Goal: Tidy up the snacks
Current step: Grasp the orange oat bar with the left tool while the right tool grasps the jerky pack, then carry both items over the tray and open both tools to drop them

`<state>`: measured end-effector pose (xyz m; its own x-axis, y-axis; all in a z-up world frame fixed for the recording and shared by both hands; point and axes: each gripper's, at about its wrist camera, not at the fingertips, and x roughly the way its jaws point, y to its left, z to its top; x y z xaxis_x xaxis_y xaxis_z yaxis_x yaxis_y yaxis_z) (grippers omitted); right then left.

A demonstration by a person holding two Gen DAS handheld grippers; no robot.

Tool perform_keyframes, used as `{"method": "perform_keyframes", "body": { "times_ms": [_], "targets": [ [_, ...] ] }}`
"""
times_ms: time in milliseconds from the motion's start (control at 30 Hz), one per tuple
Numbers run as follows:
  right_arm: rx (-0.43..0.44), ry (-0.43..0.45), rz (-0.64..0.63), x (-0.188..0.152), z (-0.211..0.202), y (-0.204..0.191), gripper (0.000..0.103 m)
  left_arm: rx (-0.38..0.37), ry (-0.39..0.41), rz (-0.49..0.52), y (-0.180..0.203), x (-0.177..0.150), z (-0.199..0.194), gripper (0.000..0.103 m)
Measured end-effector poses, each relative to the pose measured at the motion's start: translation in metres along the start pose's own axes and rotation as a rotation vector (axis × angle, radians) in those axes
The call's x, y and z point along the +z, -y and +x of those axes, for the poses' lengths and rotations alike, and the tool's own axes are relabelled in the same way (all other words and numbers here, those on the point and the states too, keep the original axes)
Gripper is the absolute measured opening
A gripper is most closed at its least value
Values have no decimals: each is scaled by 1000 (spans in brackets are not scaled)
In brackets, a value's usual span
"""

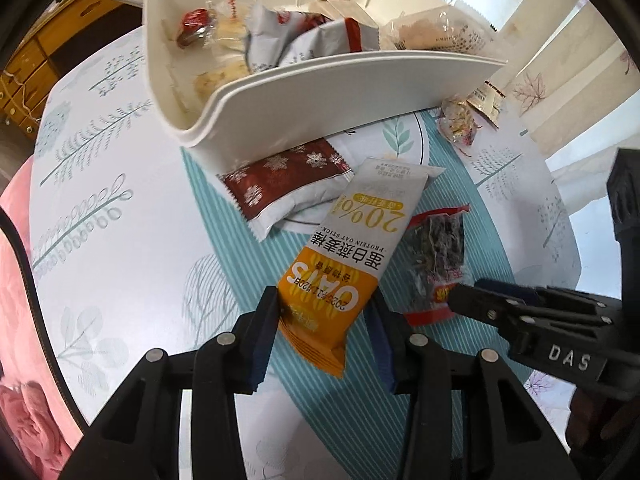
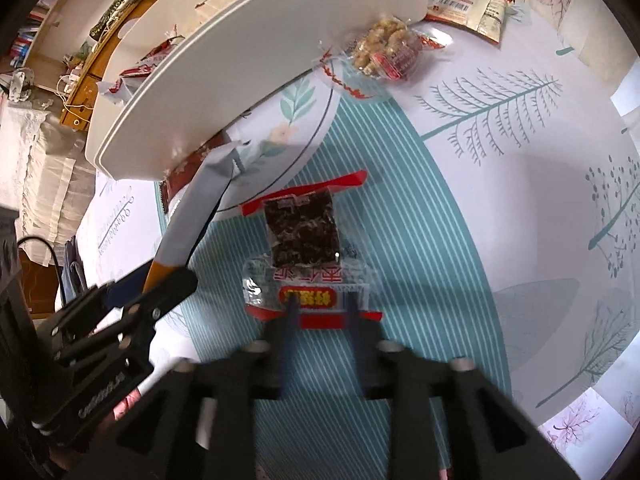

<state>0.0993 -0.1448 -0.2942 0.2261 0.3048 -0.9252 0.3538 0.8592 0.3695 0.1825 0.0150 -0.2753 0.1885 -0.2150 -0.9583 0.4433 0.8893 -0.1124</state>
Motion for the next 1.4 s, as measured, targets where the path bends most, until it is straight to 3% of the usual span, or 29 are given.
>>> {"method": "perform_keyframes", "body": {
  "times_ms": [167,467,733,833,1167,1400],
  "targets": [
    [-22,15,1,4,9,-8,43,-7,14,-47,-7,-14,-15,41],
    [-90,64,-46,21,21,-29,53,2,66,-111,-21,-26,-35,41],
    [-160,78,-106,19,34,-51,50,9,107,-143,-35,-34,-58,41],
    [-154,92,-139,19,32,-56,42,10,125,-152,-37,-33,-65,41],
    [-37,9,-82,-12,21,-44,40,-5,197,-165,-48,-23,-95,41],
    [83,-1,-100,-14,-5,-68,40,-57,237,-214,-61,-2,-114,41]
  ]
}}
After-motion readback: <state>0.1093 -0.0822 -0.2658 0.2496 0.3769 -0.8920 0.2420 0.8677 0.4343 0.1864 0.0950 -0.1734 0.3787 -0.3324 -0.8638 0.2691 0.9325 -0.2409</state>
